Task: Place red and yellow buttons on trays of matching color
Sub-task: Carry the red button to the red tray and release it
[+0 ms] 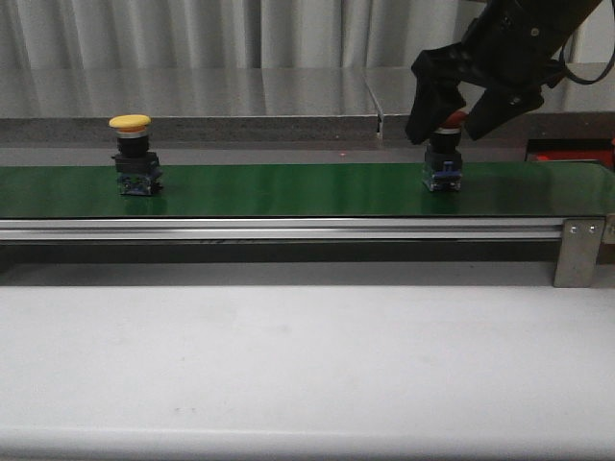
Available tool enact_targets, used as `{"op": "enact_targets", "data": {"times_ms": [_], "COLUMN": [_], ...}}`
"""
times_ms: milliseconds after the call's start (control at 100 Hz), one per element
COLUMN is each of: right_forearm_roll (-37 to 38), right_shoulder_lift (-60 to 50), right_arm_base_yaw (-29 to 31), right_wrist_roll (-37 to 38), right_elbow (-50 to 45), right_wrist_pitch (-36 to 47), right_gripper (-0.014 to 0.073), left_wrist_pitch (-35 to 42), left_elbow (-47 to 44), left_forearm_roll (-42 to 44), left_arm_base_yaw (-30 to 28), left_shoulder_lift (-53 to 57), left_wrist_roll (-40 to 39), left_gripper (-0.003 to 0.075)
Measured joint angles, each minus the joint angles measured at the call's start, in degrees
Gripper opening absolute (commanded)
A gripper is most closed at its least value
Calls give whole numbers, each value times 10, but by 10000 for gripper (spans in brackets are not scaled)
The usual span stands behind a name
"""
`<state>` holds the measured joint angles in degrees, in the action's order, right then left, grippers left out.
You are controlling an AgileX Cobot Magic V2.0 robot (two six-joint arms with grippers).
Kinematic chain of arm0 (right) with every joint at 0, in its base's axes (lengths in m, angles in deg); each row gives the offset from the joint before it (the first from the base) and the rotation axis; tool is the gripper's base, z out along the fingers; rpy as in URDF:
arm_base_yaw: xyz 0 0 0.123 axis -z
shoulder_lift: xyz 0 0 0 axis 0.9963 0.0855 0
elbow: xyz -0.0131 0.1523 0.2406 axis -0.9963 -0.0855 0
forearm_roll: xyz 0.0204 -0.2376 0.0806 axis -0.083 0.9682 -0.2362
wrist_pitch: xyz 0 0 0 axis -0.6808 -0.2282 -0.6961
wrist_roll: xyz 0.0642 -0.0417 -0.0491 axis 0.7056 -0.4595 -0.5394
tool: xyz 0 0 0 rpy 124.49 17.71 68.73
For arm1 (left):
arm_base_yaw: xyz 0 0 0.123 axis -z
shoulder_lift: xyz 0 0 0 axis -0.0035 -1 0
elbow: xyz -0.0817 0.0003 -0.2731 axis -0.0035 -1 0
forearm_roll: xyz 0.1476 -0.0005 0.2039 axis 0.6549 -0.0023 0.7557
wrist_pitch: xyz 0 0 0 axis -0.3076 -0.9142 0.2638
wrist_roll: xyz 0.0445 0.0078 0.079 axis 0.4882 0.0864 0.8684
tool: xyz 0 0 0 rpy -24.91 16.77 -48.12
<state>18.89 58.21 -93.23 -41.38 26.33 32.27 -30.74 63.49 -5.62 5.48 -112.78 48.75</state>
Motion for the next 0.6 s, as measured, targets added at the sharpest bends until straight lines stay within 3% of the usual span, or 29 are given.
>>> {"op": "enact_targets", "data": {"times_ms": [90,280,460,600], "right_forearm_roll": [4,16,22,22], "right_shoulder_lift": [13,18,20,20], "right_arm_base_yaw": [0,0,13,60], "right_wrist_roll": [-1,-1,-1,11], "right_elbow": [7,9,43,107], "right_wrist_pitch": [5,9,-49,-116], "right_gripper": [494,162,134,134], "left_wrist_pitch": [0,0,0,0], "left_elbow": [0,0,0,0], "left_forearm_roll": [0,0,0,0], "left_arm_base_yaw": [0,0,0,0], "left_shoulder_lift": [0,0,0,0], "left_wrist_roll": [0,0,0,0], "left_gripper": [-19,-19,-19,-19]}}
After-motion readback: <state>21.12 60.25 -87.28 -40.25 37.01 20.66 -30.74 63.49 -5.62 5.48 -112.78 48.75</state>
